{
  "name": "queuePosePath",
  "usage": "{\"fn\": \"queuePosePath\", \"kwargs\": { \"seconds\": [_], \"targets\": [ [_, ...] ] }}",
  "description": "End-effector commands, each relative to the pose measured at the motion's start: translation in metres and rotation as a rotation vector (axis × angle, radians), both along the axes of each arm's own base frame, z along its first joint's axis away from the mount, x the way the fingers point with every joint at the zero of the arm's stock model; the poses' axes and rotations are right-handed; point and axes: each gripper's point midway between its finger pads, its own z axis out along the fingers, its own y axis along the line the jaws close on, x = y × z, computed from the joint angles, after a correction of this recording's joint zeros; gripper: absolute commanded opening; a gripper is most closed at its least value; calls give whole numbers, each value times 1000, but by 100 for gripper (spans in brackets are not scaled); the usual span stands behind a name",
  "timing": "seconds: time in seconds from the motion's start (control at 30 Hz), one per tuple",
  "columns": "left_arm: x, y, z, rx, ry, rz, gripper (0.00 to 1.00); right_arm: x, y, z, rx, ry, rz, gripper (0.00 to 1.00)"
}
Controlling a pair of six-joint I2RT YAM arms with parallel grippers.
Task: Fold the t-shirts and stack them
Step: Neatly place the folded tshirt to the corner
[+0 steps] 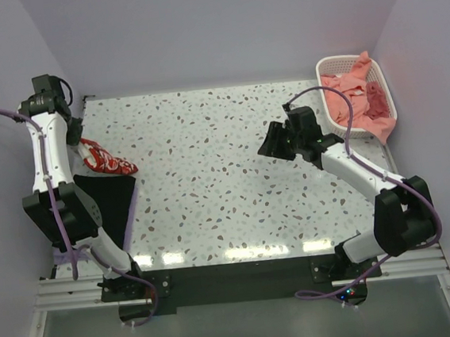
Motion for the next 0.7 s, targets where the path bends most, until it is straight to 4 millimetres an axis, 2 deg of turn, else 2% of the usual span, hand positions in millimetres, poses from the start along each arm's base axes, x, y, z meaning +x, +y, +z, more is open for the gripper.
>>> {"fn": "queuePosePath", "kwargs": {
  "seconds": [0.0, 0.23, 0.4, 0.67],
  "targets": [
    [-7, 9, 49, 61, -104, 0, 0, 0, 1, 15, 24, -41, -5, 53],
    [-12, 12, 58, 72, -120, -5, 0, -1, 1, 17, 31, -45, -6, 53],
    [-15, 9, 61, 62, -135, -16, 0, -3, 0, 17, 27, -47, -8, 53],
    [-22, 4, 75, 64, -176, -25, 0, -9, -3, 21, 28, -55, -10, 53]
  ]
}}
